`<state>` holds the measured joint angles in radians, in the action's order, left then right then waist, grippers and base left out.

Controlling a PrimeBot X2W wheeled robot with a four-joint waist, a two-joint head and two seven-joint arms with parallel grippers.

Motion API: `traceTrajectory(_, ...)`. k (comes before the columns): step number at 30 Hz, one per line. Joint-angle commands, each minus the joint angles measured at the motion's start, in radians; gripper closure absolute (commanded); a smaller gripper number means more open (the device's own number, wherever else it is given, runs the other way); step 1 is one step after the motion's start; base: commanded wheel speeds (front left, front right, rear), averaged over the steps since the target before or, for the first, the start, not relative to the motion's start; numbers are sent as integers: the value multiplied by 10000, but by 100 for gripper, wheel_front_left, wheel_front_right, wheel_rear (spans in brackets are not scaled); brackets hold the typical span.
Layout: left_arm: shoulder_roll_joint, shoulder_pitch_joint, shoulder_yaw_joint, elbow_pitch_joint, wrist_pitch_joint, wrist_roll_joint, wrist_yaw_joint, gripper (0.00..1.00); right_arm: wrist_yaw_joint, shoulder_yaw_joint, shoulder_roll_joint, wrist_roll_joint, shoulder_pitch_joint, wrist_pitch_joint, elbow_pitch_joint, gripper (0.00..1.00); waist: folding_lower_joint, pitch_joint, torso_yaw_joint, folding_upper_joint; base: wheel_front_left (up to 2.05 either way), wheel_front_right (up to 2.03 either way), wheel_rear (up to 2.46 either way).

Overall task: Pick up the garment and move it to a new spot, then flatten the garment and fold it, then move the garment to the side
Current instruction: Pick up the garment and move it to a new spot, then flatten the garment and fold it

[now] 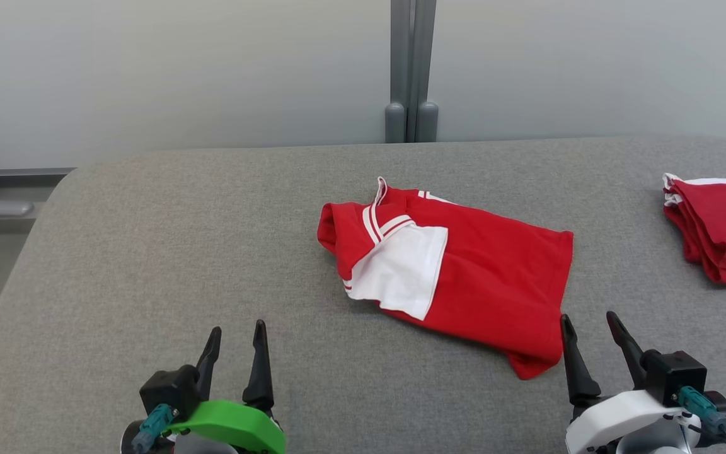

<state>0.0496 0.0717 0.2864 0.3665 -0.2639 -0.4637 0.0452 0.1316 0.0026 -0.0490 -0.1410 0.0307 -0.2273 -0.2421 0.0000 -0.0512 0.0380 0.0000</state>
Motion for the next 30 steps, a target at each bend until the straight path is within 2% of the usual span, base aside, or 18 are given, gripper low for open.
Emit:
traceTrajectory(1, 21, -162, -13, -9, -5, 109, 12, 0, -19, 12, -28, -113, 72, -3, -9, 0, 0, -19, -12, 0, 0, 0, 0)
traceTrajectory(22, 20, -117, 247, -39, -5, 59, 18, 0, -18, 36, -28, 23, 48, -60, -76, 0, 0, 113, -156, 0, 0, 0, 0)
traceTrajectory(30, 21, 758, 1073, 432, 112, -142, -185, 0, -18, 85, -28, 193, -217, 56, 68, 0, 0, 478, -487, 0, 0, 0, 0)
